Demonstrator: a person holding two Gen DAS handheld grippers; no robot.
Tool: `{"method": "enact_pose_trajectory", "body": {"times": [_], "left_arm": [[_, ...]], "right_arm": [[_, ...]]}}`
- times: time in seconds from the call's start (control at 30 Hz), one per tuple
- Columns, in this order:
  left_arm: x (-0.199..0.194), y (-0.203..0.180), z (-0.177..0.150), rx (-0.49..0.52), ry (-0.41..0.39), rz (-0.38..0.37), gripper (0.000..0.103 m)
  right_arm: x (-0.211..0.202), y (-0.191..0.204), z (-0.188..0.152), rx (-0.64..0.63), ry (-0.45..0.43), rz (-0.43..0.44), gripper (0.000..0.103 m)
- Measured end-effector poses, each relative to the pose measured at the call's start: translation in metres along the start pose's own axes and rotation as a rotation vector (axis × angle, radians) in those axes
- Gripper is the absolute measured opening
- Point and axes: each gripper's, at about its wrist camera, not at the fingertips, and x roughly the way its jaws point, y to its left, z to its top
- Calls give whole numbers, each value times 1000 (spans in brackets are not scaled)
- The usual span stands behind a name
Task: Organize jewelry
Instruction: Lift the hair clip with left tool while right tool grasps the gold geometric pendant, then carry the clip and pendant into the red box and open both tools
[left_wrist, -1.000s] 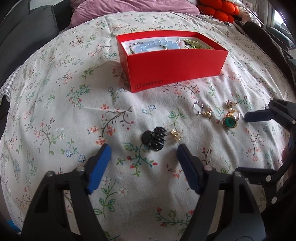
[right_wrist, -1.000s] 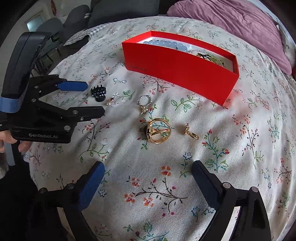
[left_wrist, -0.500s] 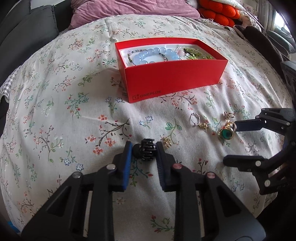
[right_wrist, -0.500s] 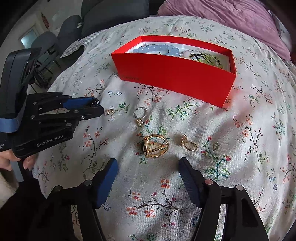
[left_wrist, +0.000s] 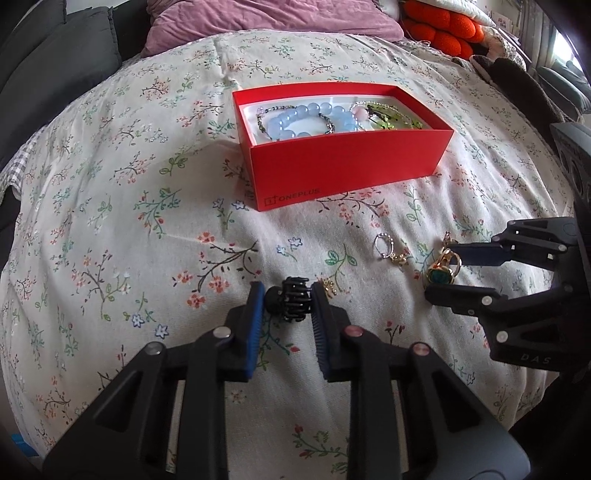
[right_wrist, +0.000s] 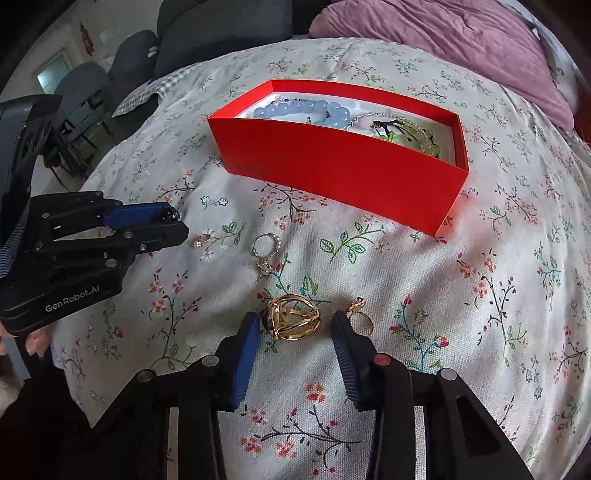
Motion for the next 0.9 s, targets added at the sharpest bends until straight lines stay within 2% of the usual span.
{"method": "enact_pose_trajectory", "body": {"times": [0.07,0.5,0.9], "left_arm": [[-1,0,1,1,1,1,27],[-7,2,4,-33,22,5,27],[-20,0,16,-47,-2,-7,27]], "right_arm": [[3,4,3,-7,0,0,31],[-1,14,4,-21,24,-35,31],[-26,11,16,13,1,-29,31]]}}
